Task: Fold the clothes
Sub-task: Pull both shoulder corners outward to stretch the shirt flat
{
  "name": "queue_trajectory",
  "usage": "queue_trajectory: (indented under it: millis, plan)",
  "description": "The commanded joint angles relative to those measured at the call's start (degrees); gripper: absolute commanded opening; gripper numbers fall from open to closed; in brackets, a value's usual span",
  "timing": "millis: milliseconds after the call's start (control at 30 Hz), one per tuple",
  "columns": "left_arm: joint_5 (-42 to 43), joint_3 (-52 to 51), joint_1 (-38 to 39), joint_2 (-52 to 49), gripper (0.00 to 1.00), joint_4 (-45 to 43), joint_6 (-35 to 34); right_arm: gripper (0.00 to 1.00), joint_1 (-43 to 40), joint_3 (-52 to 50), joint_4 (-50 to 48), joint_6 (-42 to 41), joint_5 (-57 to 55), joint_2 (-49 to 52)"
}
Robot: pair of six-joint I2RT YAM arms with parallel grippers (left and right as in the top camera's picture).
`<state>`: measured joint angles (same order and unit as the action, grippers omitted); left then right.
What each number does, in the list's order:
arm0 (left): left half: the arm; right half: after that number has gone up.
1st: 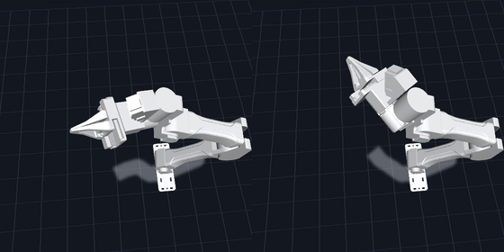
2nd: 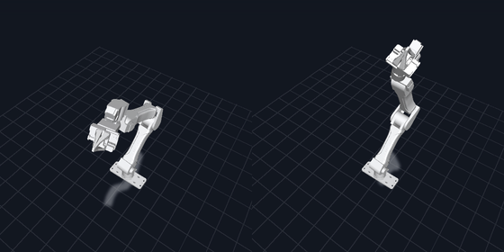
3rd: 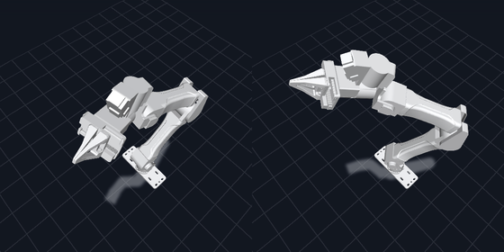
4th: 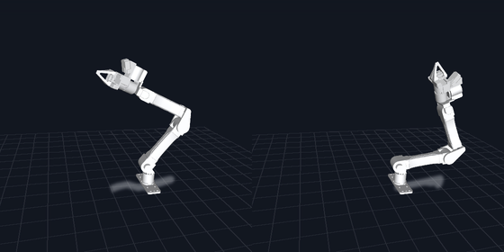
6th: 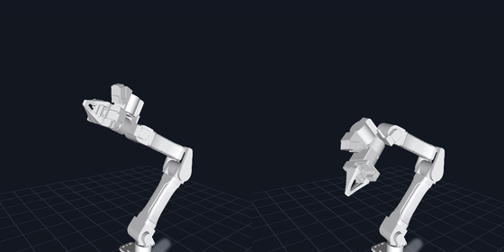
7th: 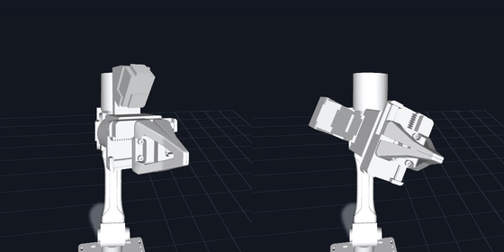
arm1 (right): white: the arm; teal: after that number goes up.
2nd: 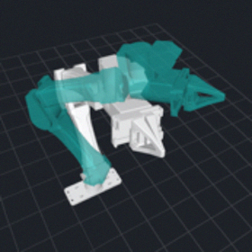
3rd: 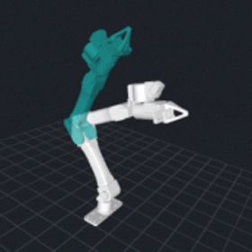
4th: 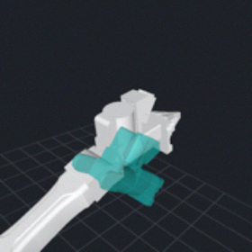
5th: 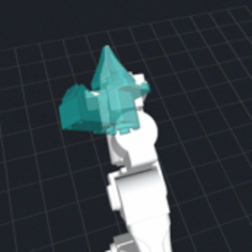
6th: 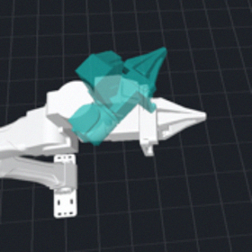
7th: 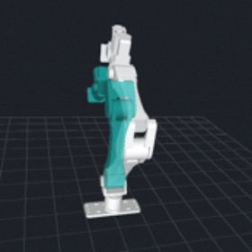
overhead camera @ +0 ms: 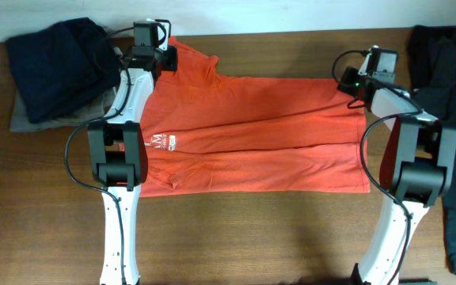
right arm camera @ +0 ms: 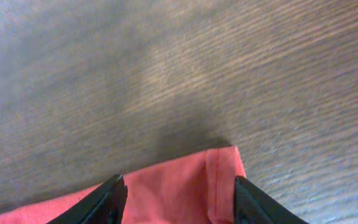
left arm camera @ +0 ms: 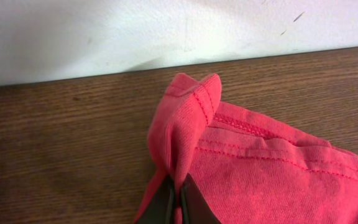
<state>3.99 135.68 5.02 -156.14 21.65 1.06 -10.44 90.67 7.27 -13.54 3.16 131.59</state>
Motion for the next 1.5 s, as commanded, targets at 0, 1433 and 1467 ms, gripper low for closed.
queue_trajectory:
  millis: [0,1433,1467]
  plan:
    - [-0.39,1.4,0.17,-0.5,0.06,0.11,-0.39,0.58,0.68,1.01,0.83,-0.13,-4.59,1.05]
    - [-0.39,5.97,0.24,-0.07,0.0,4.04,-0.39,0.04,-0.85,10.03,15.69,-0.17,-8.15,0.68]
    - [-0.39,6.69,0.24,0.02,0.0,4.81,-0.39,0.04,-0.9,11.45,17.53,-0.2,-8.15,0.59]
